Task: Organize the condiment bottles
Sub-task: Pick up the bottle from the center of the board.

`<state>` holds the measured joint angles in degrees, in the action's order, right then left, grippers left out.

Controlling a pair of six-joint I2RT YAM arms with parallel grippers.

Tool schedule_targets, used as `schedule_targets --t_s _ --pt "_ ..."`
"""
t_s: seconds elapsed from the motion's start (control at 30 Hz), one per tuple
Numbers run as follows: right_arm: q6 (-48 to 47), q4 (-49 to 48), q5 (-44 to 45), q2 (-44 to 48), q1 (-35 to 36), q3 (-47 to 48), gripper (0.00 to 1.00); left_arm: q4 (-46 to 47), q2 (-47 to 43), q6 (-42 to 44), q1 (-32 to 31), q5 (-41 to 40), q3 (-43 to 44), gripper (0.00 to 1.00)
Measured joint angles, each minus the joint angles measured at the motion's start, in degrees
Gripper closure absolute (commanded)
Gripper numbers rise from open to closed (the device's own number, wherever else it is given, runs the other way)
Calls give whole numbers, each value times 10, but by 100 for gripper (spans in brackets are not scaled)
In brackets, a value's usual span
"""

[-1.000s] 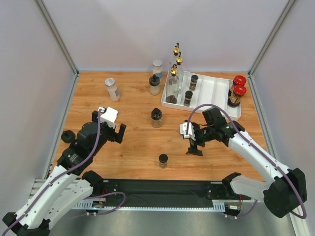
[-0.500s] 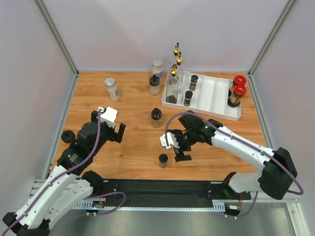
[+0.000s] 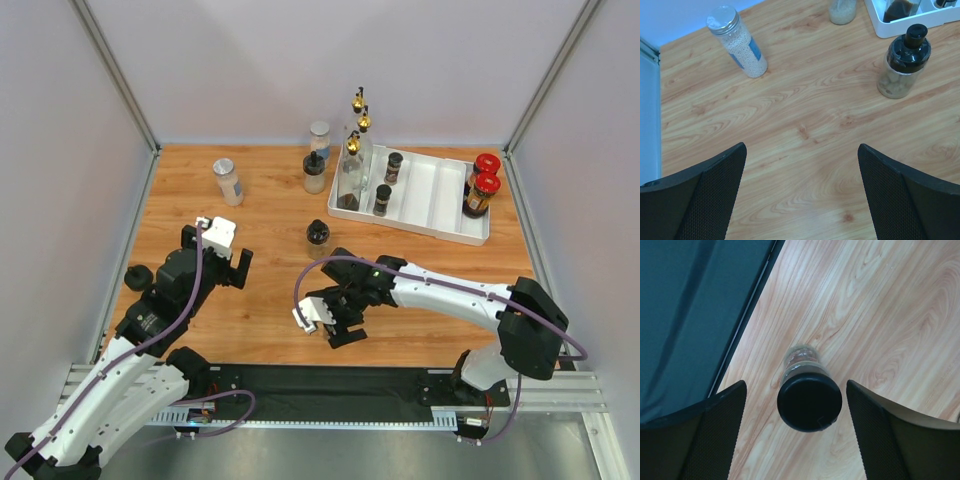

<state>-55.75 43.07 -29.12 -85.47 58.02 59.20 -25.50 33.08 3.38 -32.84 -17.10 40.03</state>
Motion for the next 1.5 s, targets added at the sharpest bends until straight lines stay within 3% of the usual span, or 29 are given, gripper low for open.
schedule_targets --t_s 0.23,0.37,0.57,0.8,1.2,1.5 --pt "12 -8 21 -8 10 0 38 0 -1 0 0 -1 0 0" --pt "15 -10 21 -8 10 0 62 0 -1 0 0 -1 0 0" --pt "16 -9 20 -8 10 0 83 0 -1 0 0 -2 0 0" --pt "8 9 15 15 -13 -1 89 0 -3 0 0 -2 0 0" --pt "26 31 -29 148 -241 -11 93 0 -3 0 0 1 0 0" --pt "75 38 -18 136 -383 21 94 0 -1 0 0 3 0 0"
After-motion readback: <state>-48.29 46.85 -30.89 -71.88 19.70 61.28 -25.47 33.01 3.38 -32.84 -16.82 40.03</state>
